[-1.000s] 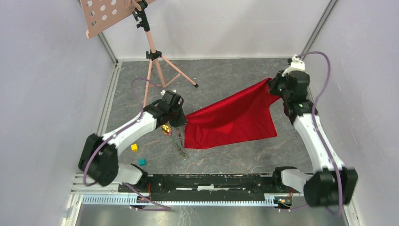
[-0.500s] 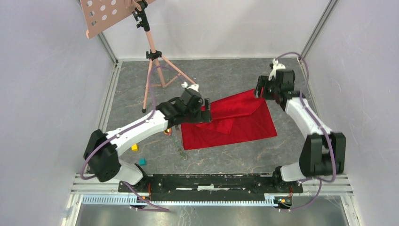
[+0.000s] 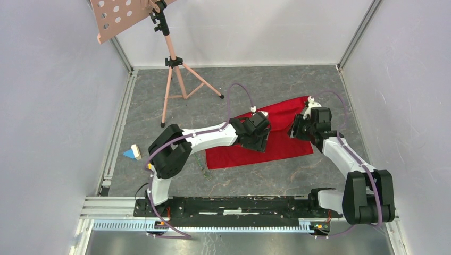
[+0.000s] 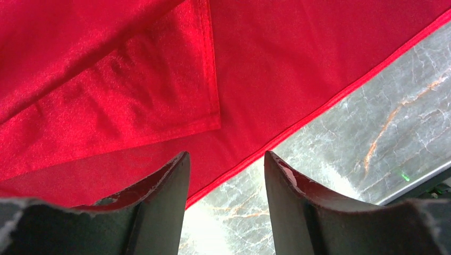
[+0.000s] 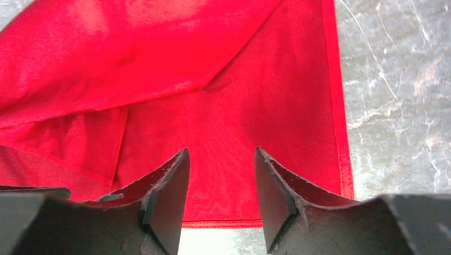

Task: Fold the napkin into a case and place the utensils inside
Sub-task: Flatten out the crumpled napkin at the center of the board, then smooth out the napkin at the center of the board.

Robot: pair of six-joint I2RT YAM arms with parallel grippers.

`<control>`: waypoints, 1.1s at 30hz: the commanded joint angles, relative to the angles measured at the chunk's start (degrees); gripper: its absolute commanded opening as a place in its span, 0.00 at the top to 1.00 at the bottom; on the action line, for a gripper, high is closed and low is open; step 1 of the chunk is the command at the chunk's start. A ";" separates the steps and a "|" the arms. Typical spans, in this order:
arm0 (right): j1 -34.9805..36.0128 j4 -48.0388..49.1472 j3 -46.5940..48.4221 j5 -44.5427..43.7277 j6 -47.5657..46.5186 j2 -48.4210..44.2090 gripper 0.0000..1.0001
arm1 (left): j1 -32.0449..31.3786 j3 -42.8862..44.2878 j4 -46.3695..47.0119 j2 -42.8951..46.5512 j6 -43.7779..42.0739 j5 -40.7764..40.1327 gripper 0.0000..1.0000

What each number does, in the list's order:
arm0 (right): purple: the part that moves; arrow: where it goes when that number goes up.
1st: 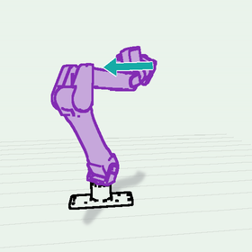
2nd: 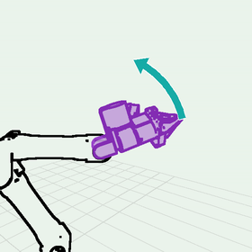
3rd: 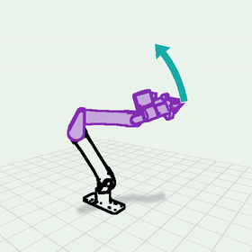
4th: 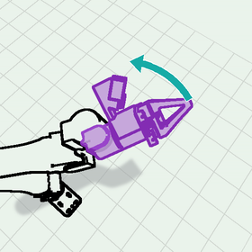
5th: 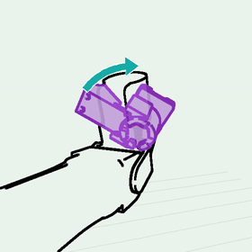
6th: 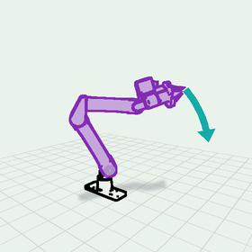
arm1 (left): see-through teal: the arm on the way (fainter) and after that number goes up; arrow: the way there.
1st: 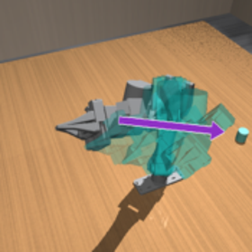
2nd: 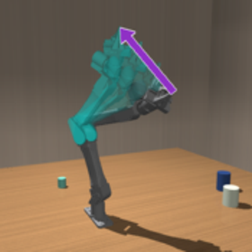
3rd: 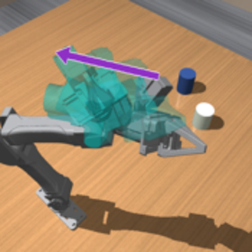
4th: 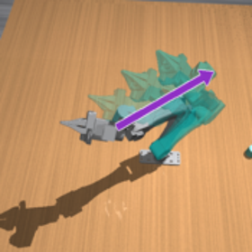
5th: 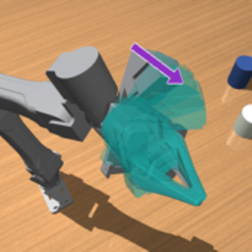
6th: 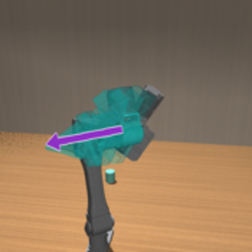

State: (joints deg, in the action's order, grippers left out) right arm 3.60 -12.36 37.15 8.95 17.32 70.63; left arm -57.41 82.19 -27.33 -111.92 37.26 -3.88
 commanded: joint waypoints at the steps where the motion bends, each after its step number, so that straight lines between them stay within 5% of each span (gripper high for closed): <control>1: -1.43 4.80 -2.45 -0.94 1.25 -0.01 0.49 | 0.19 3.91 1.36 -2.20 -2.55 0.39 0.40; 21: -1.64 8.32 -9.40 -10.79 10.09 7.16 0.71 | -0.25 10.43 -4.22 -12.11 -5.33 -8.65 0.58; 29: -2.18 5.06 -15.31 -14.30 14.37 6.79 0.77 | 0.64 12.25 -7.80 -12.21 -7.46 -15.67 0.96; 33: -3.03 1.22 -16.67 -16.83 14.07 2.08 0.77 | 3.49 10.77 -6.82 -8.42 -7.74 -16.36 0.98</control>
State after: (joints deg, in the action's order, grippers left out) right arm 1.85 2.26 25.08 -1.39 31.46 74.11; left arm -56.80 92.42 -33.39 -123.22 32.49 -16.01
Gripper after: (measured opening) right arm 0.232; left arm 0.034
